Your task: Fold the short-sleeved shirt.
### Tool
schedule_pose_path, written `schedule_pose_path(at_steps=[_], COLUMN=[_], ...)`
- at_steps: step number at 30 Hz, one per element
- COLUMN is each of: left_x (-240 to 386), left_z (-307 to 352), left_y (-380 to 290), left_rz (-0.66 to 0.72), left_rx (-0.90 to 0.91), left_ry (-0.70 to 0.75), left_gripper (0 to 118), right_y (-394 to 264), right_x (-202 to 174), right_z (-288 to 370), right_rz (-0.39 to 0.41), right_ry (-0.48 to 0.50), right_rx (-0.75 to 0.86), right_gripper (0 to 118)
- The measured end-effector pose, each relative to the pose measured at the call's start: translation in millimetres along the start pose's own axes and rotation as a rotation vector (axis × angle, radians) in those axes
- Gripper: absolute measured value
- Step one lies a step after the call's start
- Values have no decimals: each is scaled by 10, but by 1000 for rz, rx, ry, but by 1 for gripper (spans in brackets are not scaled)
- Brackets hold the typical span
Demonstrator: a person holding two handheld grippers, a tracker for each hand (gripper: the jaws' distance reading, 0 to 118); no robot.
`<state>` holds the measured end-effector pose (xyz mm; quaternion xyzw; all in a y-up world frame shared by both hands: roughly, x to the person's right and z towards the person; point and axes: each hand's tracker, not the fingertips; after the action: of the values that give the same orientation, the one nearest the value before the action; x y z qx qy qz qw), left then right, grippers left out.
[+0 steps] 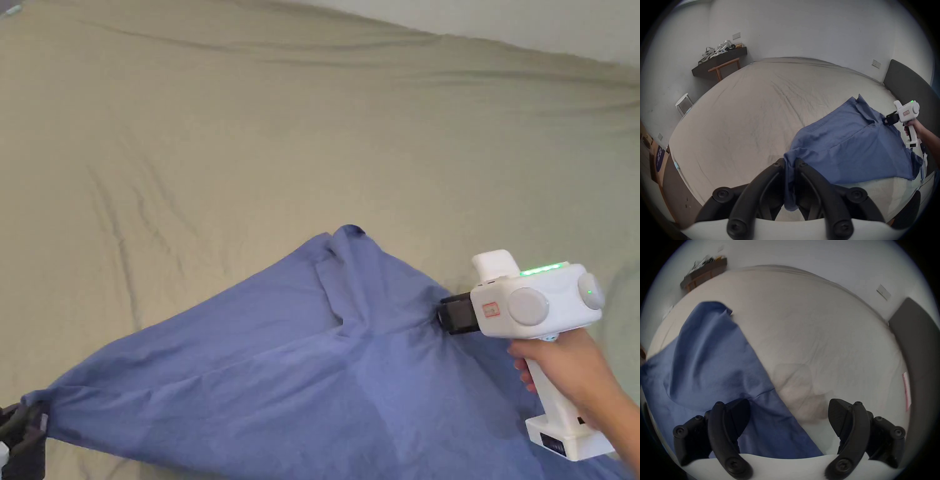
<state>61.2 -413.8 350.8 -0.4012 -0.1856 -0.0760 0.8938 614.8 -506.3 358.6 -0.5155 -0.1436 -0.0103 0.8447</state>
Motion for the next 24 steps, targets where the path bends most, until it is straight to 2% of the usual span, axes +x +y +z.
schedule_pose_path(at_steps=[1,3,5,6,7,8,9,10,12,15,17,20,24], left_x=[2,11,20,31,48,58,65,72,65,55,52,76,101], left_z=[-14,-54,-72,-75,-59,-51,-45,-34,24,143,233,406,661], left_y=[2,12,21,27,25,25,29,34,34,111,196,334,556], left_rz=[-12,-16,-15,-20,-26,-27,-29,-31,-33,-19,2,-2,1], left_rx=[-1,-9,-8,-6,-2,1,3,6,23,68,101,164,262], left_ry=[6,6,6,11,15,15,13,12,9,0,-25,-41,-70], left_gripper=[10,10,10,10,10,10,10,10,10,10,10,10,10], right_y=[-5,-42,-59,-64,-66,-69,-83,-98,-121,-127,-132,-214,-359], right_x=[60,71,35,-8,-60,-115,-174,-229,-275,-223,-122,-25,194], right_z=[-2,-8,74,116,164,190,220,245,361,716,1017,1595,2463], right_rz=[-32,-16,-3,10,38,59,117,157,176,103,97,97,21], right_ry=[23,38,63,67,75,68,-4,-21,-62,-50,-56,-106,-150], right_rx=[-4,-7,9,20,39,50,61,45,73,127,166,260,400], right_gripper=[103,101,86,74,42,3,3,3,3,3,3,3,3])
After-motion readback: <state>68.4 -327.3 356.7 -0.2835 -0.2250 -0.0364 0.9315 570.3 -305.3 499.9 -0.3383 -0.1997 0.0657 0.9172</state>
